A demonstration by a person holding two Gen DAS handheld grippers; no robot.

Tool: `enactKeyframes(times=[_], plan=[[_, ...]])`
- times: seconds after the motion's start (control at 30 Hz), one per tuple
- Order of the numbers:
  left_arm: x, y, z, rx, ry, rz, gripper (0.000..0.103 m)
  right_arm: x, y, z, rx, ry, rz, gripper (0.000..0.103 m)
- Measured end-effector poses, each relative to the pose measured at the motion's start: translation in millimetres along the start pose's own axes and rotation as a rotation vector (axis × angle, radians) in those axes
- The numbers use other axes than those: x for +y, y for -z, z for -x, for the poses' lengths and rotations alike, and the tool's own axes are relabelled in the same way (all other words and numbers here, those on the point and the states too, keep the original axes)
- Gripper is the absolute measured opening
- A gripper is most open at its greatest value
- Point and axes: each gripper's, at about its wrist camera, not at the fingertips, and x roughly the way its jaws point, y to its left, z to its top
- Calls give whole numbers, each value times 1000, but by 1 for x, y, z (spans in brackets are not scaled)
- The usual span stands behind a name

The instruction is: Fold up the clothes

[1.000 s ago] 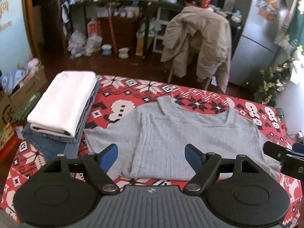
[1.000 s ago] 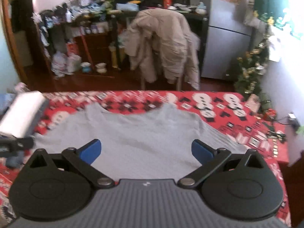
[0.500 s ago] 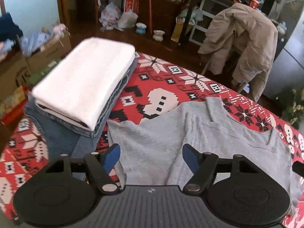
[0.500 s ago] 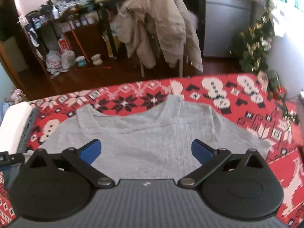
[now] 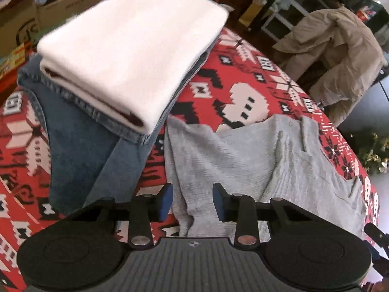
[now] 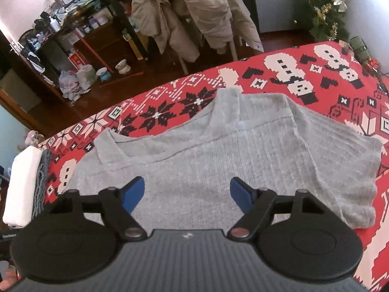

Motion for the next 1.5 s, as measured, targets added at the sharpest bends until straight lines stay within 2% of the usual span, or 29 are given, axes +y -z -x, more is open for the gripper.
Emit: enactKeyframes(times=[0.23,0.33,0.4,0.43,0.5,0.57,0.6,0.63,0.73,0.83,0.9,1.07,1.2,1.5], plan=[[-20,5,-6,-39,-122,-96,36,7,1,2,-13,-3,25,81],[-29,8,-10,-63,-191,-140,47,7,3,1,-7,0,29,81],[-35,9,-12,-80,-236,-169,50,7,3,1,-4,-3,29,81],[-38,10,-13,-87,-256,-182,48,6,3,1,-4,-4,28,81],[-40,11,-12,-90,-225,-186,27,5,3,1,-4,-6,25,81],[-43,13,-12,-102,-217,-191,25,5,3,2,-5,-8,22,81],[-44,14,-12,-111,-213,-194,11,4,3,2,-5,-9,21,81],[-45,15,-12,-120,-210,-197,5,4,3,2,-5,-10,20,81],[-45,14,-10,-117,-197,-167,4,2,2,3,-6,-14,15,81],[-52,16,1,-154,-165,-167,4,0,2,4,-7,-17,15,81],[-62,20,14,-207,-141,-190,4,-1,1,4,-9,-13,11,81],[-98,38,42,-317,-23,-269,4,-13,-4,12,-28,-19,-28,81],[-137,56,48,-377,30,-358,4,-23,-7,22,-52,-38,-58,81],[-211,100,24,-328,144,-488,4,-62,-15,37,-97,-13,-134,81]])
